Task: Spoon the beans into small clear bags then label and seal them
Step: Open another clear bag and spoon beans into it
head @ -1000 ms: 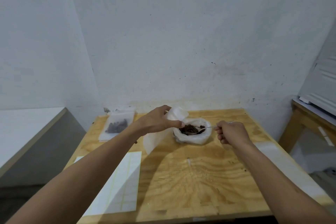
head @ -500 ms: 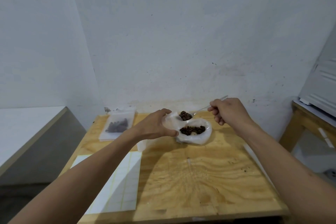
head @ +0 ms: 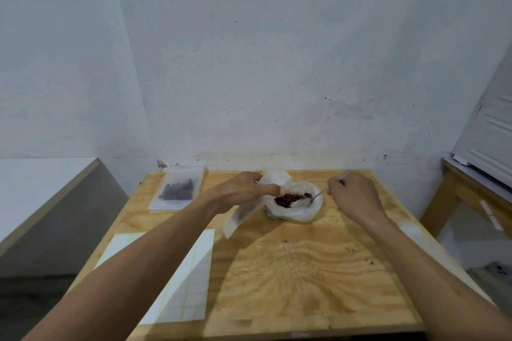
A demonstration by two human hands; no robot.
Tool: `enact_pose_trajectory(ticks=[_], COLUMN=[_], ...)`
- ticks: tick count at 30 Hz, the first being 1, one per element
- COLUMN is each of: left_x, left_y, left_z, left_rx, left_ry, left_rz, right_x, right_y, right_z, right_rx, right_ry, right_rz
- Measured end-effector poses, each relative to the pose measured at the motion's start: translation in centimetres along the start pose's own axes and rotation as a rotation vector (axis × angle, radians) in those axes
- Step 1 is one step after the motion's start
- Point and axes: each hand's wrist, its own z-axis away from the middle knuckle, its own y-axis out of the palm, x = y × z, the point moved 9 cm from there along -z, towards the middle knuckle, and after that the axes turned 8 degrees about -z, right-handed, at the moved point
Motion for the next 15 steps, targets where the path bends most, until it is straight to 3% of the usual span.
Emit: enact_pose_trajectory(ticks=[8, 15], left_x=[-1.8, -0.6], left_y=[-0.4, -2.4], left_z=[0.2, 1.2], left_rx=[-0.014, -0.131], left_ry=[0.061, 0.085], left_rz=[0.031, -0.170], right_x=[-5.2, -4.6], right_y=[2.9, 1.1], right_z=[1.7, 0.8], right_rx=[0.028, 0.002], right_ry=[0.384, 0.357], right_rz=[-0.435, -0.497])
